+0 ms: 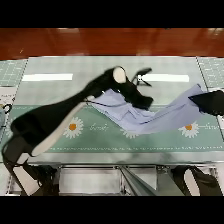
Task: Fold the shirts.
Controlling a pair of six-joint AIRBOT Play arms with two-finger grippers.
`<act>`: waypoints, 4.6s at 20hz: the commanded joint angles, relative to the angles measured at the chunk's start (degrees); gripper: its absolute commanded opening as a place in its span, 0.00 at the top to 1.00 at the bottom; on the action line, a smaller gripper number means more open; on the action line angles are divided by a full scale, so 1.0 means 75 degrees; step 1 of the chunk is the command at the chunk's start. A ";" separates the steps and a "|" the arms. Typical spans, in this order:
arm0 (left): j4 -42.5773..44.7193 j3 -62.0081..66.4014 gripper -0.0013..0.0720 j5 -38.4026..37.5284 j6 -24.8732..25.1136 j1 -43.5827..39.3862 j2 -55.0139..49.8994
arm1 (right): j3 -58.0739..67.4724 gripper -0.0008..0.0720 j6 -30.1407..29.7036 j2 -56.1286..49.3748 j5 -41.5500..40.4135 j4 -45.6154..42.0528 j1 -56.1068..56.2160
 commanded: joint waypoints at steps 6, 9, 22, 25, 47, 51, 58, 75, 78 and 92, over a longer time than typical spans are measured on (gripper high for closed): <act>-0.0119 -0.2565 0.95 -0.0373 0.1314 0.4004 0.3570 | 0.0335 0.95 -0.0627 -0.2535 -0.3305 0.1428 0.3488; -0.0119 -0.3733 0.95 -0.0274 0.1504 0.4876 0.4963 | 0.0924 0.95 -0.0766 -0.4546 -0.4616 0.1472 0.4951; -0.0058 -0.4578 0.95 -0.0606 0.1903 0.6234 0.6312 | 0.3824 0.95 -0.1361 -0.9296 -0.5237 0.3077 0.5887; -0.0061 -0.4998 0.95 -0.0592 0.1906 0.6222 0.6312 | 0.3824 0.95 -0.1387 -0.9454 -0.5333 0.3075 0.5925; -0.0697 -0.7149 0.95 -0.0291 0.2107 0.7606 0.7216 | -0.3506 0.41 0.1475 -0.1320 -0.2535 -0.2078 0.1649; -0.0694 -0.7484 0.95 0.0012 0.2104 0.6636 0.7201 | -0.5342 0.41 -0.0629 -0.2072 -0.4264 0.2014 0.1649; -0.0697 -0.7484 0.95 0.0589 0.2069 0.6129 0.7198 | -0.4240 0.41 -0.2157 -0.5447 -0.4870 0.3620 0.3276; -0.0699 -0.7484 0.95 0.0586 0.2072 0.6129 0.7198 | 0.2136 0.96 -0.0903 -0.6714 -0.3229 0.1504 0.4304; -0.0699 -0.7484 0.95 0.0536 0.2072 0.6129 0.7198 | 0.4112 0.96 -0.0067 -0.6714 -0.2326 0.0361 0.4089; -0.0516 -0.7481 0.95 0.0332 0.2078 0.6129 0.7198 | 0.7224 0.96 0.0580 -0.5875 0.1816 -0.0271 -0.1448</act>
